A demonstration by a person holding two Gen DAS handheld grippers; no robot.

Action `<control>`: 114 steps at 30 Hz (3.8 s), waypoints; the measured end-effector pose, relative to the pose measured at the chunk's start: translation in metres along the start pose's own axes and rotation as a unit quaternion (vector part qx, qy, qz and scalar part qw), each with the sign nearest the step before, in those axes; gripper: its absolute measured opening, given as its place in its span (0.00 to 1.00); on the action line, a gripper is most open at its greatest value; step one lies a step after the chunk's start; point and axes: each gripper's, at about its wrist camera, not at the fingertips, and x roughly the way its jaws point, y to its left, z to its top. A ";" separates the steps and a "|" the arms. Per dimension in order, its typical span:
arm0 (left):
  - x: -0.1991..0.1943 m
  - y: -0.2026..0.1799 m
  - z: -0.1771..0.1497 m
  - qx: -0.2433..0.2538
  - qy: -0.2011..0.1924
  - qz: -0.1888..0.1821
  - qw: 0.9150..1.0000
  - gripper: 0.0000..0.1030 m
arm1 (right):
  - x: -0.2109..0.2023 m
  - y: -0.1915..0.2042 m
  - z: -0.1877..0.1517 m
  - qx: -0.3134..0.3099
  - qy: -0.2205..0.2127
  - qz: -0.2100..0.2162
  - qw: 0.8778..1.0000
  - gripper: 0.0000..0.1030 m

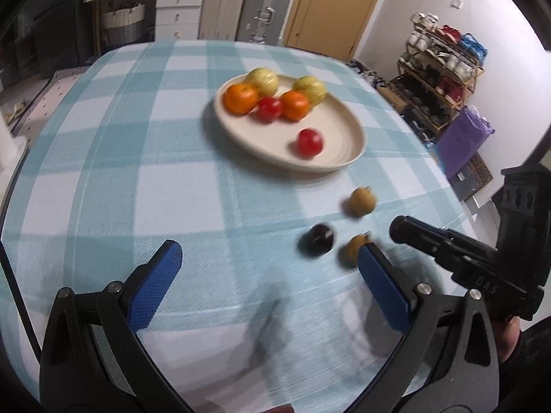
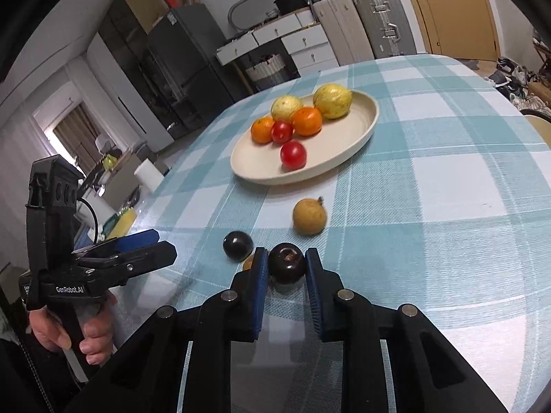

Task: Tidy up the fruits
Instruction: 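Lower the right gripper and close it on a dark plum, then grasp a small brown fruit with the left gripper while the right gripper holds the plum, then carry the plum and brown fruit onto the plate and open both grippers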

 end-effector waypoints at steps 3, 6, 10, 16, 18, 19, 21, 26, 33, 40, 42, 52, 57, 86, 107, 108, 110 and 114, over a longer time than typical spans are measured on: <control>0.004 -0.017 0.013 0.009 0.002 -0.020 1.000 0.98 | -0.010 -0.009 0.003 0.010 -0.012 0.000 1.000 0.22; 0.011 -0.036 0.024 0.027 0.010 -0.029 0.999 0.98 | -0.021 -0.020 0.006 0.019 -0.025 -0.006 0.999 0.22; 0.023 -0.061 0.036 0.046 0.018 -0.041 0.998 0.98 | -0.038 -0.036 0.010 0.035 -0.042 -0.011 0.998 0.22; 0.046 -0.089 0.047 0.066 0.044 -0.057 0.995 0.97 | -0.054 -0.060 0.014 0.054 -0.059 -0.013 0.997 0.22; 0.053 -0.095 0.048 0.071 0.053 -0.062 0.994 0.93 | -0.057 -0.066 0.015 0.060 -0.062 -0.012 0.996 0.22; 0.055 -0.097 0.049 0.072 0.055 -0.063 0.994 0.92 | -0.058 -0.068 0.015 0.061 -0.063 -0.011 0.996 0.22; 0.062 -0.101 0.050 0.074 0.065 -0.065 0.993 0.86 | -0.059 -0.072 0.015 0.065 -0.064 -0.011 0.996 0.22; 0.080 -0.103 0.053 0.064 0.095 -0.074 0.991 0.67 | -0.062 -0.082 0.016 0.073 -0.069 -0.008 0.995 0.22; 0.095 -0.107 0.052 0.068 0.119 -0.066 0.988 0.48 | -0.062 -0.092 0.014 0.083 -0.069 -0.006 0.994 0.22; 0.106 -0.108 0.049 0.078 0.141 -0.059 0.985 0.23 | -0.062 -0.093 0.014 0.084 -0.068 -0.004 0.994 0.22; 0.106 -0.109 0.048 0.081 0.137 -0.059 0.985 0.23 | -0.062 -0.093 0.014 0.084 -0.068 -0.004 0.994 0.22; 0.088 -0.105 0.056 0.076 0.108 -0.079 0.988 0.23 | -0.058 -0.091 0.017 0.085 -0.065 -0.006 0.994 0.22; 0.070 -0.095 0.070 0.062 0.087 -0.089 0.990 0.23 | -0.056 -0.085 0.027 0.074 -0.068 -0.003 0.995 0.22; 0.122 -0.056 0.171 0.008 0.068 -0.097 0.993 0.23 | 0.035 -0.073 0.143 0.058 -0.040 0.041 0.997 0.22; 0.156 -0.052 0.175 0.004 0.086 -0.090 0.992 0.23 | 0.082 -0.097 0.167 0.090 -0.013 0.046 0.995 0.22; 0.156 -0.051 0.175 0.000 0.086 -0.094 0.992 0.23 | 0.084 -0.098 0.167 0.091 -0.011 0.045 0.995 0.22; 0.156 -0.049 0.175 -0.009 0.083 -0.098 0.992 0.23 | 0.088 -0.100 0.166 0.095 -0.006 0.044 0.994 0.22; 0.151 -0.047 0.176 -0.017 0.078 -0.098 0.992 0.23 | 0.089 -0.102 0.164 0.103 -0.001 0.046 0.994 0.28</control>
